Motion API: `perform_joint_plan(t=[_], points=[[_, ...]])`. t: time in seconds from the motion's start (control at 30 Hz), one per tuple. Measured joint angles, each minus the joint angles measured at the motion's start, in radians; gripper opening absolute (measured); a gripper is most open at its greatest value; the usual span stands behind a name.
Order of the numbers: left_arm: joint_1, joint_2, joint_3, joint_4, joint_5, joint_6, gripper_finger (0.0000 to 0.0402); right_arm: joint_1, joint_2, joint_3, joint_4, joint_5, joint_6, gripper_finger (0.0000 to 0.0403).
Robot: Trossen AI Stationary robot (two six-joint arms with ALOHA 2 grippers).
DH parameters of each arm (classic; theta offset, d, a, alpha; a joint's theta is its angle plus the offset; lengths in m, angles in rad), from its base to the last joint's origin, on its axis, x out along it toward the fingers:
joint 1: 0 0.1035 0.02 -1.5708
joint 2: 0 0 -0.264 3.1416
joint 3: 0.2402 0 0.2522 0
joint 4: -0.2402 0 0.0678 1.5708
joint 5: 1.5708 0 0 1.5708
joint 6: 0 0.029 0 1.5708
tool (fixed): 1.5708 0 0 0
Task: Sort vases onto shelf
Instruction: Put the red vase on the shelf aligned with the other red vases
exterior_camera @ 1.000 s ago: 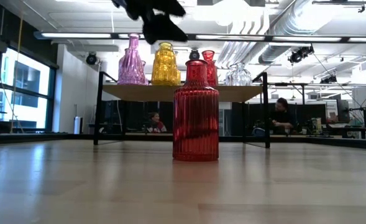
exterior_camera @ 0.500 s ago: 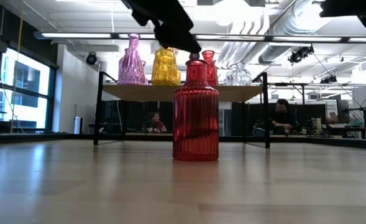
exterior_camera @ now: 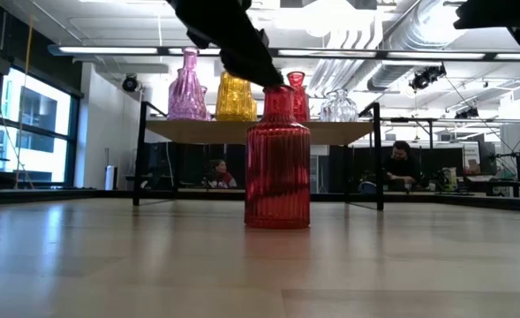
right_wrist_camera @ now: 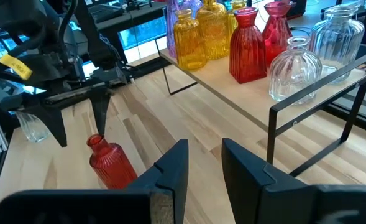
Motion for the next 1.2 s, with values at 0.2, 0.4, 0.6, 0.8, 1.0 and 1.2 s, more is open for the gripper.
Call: perform_joint_plan(t=[0.2,0.4,0.6,0.8,1.0,1.2], points=[[-0.01,0.005,0.0,0.003,-0.003,0.001,0.0284,0.0,0.0,0.0,0.0,0.0,0.0,0.0081],[-0.019,0.005,0.0,0.001,-0.022,0.001,0.0284,0.0,0.0,0.0,0.0,0.0,0.0,0.0081],[-0.028,0.006,0.0,-0.002,-0.075,0.017,0.0284,0.0,0.0,0.0,0.0,0.0,0.0,0.0081],[-0.037,0.006,-0.001,0.01,-0.082,0.017,0.0284,0.0,0.0,0.0,0.0,-0.001,0.0,0.0081],[-0.048,0.006,-0.001,0.011,-0.11,0.021,0.0284,0.0,0.0,0.0,0.0,-0.001,0.0,0.0081],[-0.062,0.006,-0.001,0.01,-0.101,0.027,0.0284,0.0,0.0,0.001,0.0,-0.001,0.0,0.0081]])
